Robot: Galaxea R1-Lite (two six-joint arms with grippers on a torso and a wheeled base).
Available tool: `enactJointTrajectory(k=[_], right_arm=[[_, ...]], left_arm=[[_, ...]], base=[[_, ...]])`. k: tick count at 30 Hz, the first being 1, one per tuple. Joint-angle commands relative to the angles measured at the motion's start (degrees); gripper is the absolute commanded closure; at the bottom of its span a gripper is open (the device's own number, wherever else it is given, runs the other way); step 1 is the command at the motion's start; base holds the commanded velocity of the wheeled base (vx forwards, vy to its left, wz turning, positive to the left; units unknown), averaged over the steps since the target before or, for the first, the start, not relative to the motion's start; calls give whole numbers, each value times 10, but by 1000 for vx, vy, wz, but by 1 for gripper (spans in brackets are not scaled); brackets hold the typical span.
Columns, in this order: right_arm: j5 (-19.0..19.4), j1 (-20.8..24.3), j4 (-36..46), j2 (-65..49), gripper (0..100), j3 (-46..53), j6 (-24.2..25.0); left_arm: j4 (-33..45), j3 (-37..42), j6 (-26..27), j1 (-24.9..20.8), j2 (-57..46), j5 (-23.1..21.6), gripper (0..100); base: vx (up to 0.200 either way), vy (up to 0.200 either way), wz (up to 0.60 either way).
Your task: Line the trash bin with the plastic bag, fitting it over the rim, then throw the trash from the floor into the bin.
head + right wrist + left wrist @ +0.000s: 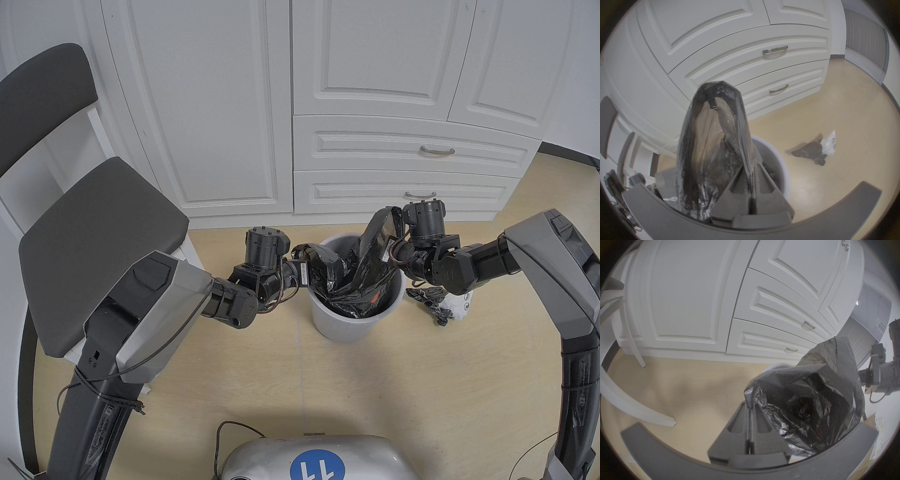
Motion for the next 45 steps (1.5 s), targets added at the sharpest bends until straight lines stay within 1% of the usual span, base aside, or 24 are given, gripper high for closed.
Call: enactJointTrajectory(k=[1, 3, 6, 8, 9, 10, 12, 13, 14, 21, 27, 32, 40, 41, 45], right_arm=[[-44, -6, -1, -44, 100, 60, -48], [-59, -4, 0, -58, 100, 80, -61], [-80, -2, 0, -73, 100, 103, -78], [-93, -2, 0, -84, 100, 122, -92], [-93, -2, 0, -84, 100, 122, -92], [-104, -1, 0, -94, 100, 150, -109], [-108, 0, 0, -102, 100, 168, -119], [-110, 1, -1, -111, 100, 202, -137], [-110, 1, -1, -113, 100, 210, -141], [-110, 4, -1, -96, 100, 238, -143], [-110, 7, -10, -36, 100, 210, -135], [-111, 8, -48, 15, 100, 202, -139], [-111, 7, -51, 41, 100, 196, -143], [-111, 7, -51, 36, 0, 202, -144], [-111, 7, -50, 6, 0, 214, -145]], left_arm=[[-19, 117, 1, -17, -93, 8, 100], [-23, 158, 2, -25, -122, 8, 100], [-19, 190, 3, -34, -147, 7, 100], [-19, 201, 5, -37, -151, 7, 100], [-19, 201, 5, -37, -151, 7, 100], [-19, 208, 7, -39, -151, 7, 100], [-19, 211, 7, -40, -151, 7, 100], [-18, 218, 7, -43, -149, 6, 100], [-17, 222, 7, -45, -148, 5, 100], [-21, 249, 9, -61, -129, 7, 100], [-24, 233, 8, -45, -101, 7, 100], [-24, 210, 8, -27, -75, 8, 100], [-24, 189, 2, -24, -57, 8, 100], [-26, 192, -5, -25, -63, 7, 100], [-45, 196, -17, -30, -70, 8, 100]], base=[[0, 0, 0], [0, 0, 0], [0, 0, 0], [0, 0, 0], [0, 0, 0], [0, 0, 0], [0, 0, 0], [0, 0, 0], [0, 0, 0], [0, 0, 0], [0, 0, 0], [0, 0, 0], [0, 0, 0], [0, 0, 0], [0, 0, 0]])
